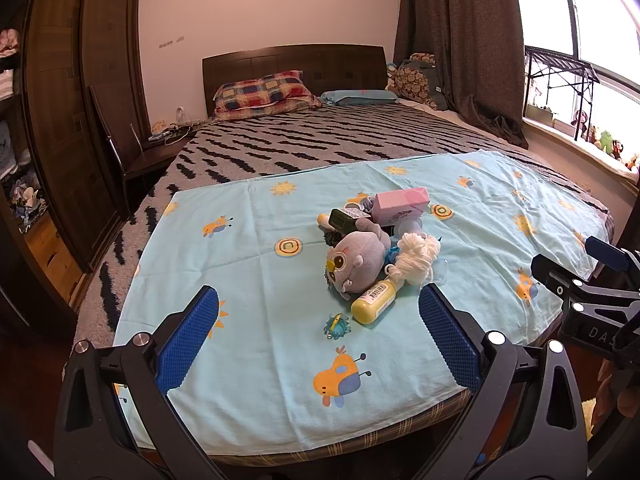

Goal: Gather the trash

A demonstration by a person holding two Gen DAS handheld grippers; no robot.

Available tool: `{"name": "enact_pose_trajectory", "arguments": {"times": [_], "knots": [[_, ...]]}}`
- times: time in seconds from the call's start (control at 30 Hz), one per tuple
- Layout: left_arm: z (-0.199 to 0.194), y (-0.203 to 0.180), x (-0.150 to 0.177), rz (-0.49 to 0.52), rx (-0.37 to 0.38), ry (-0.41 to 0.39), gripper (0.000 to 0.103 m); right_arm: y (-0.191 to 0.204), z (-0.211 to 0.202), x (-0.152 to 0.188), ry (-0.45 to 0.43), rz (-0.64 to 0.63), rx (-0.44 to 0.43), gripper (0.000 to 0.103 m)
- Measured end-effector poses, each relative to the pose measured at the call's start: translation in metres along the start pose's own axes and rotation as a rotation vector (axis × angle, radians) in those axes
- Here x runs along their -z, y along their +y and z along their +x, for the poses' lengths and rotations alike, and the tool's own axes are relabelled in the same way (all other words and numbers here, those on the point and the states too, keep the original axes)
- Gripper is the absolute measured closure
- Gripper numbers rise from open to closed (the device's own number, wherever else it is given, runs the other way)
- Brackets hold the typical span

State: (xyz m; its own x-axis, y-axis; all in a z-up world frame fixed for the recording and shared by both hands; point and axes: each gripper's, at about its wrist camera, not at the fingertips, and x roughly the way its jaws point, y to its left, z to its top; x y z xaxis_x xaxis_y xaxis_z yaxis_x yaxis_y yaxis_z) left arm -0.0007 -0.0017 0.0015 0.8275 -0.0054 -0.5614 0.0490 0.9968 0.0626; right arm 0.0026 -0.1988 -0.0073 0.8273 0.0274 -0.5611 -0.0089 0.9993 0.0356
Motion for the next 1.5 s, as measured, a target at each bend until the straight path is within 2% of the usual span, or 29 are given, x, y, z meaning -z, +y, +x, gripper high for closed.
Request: {"name": "enact_pose_trajectory", "arguments": {"times": [1.23, 1.5], "knots": [[0.001, 0.006, -0.004, -0.023, 0.004, 0.002, 0.008, -0.002, 0.012, 0.000, 0.019, 0.006, 0.004, 0.003], [0.009, 0.012, -0.003, -0.032, 0.031, -0.003, 0.008, -0.002, 0.016, 0.000, -0.030, -0.023, 0.018, 0.003]]}}
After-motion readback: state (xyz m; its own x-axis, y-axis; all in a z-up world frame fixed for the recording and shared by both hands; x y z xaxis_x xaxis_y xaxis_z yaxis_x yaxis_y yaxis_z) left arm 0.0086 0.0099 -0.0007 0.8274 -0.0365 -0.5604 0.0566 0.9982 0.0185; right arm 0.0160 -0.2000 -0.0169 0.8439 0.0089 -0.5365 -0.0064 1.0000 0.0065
